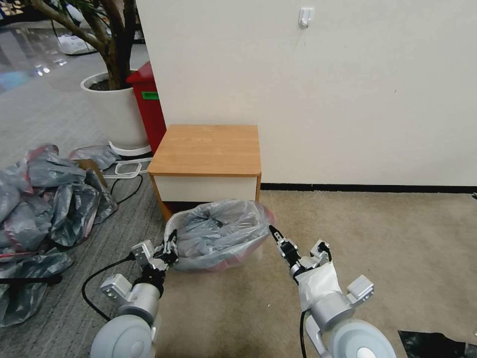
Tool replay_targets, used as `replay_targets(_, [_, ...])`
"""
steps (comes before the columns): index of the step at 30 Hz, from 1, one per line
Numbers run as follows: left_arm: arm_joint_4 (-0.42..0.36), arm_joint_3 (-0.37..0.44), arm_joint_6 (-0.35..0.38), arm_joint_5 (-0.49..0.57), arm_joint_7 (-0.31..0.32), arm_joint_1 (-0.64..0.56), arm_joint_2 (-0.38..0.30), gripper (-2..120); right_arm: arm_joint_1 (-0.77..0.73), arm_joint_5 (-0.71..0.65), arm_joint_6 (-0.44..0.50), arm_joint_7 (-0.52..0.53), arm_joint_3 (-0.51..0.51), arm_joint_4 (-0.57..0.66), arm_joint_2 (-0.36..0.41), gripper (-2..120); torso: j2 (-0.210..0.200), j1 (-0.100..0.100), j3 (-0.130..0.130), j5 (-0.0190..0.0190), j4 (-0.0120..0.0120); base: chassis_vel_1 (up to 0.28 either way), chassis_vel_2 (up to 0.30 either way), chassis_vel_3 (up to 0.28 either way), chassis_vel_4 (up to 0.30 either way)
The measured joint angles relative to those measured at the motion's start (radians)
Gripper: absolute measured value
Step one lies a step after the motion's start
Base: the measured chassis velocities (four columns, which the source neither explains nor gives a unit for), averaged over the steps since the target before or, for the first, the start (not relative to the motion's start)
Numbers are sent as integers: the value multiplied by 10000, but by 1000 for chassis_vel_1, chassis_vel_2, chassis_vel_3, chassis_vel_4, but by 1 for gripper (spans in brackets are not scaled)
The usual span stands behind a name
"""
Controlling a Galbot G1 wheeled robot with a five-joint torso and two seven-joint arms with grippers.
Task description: Pick up the garbage bag from the table and place it over the trash can.
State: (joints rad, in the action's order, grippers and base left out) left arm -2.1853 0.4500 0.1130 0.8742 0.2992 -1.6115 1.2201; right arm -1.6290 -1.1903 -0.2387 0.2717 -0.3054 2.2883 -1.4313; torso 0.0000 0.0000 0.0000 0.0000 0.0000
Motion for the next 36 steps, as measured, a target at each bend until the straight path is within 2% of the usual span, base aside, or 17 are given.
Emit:
replay_targets(4, [-128, 41, 142, 576, 179, 8, 6, 7, -196, 222, -91, 2, -92, -24, 203, 0, 0, 0, -1, 0, 0, 0, 0, 0, 0])
replay_targets(11, [-217, 72, 223, 869, 242, 22, -6, 7, -338, 985, -93, -244, -136, -274, 300, 0, 0, 0, 0, 0, 0, 0, 0, 0, 0])
replay_targets(21, [-339, 128, 336, 1044, 243, -62, -71, 7, 552, 2153, 188, -743, 66, -1390, 309, 0, 0, 0, 0, 0, 0, 0, 0, 0, 0])
replay_targets(36, [-692, 232, 663, 1616, 200, -169, -106, 7, 1385, 2892, -514, -1121, -75, -2572, 492, 0, 0, 0, 0, 0, 0, 0, 0, 0, 0])
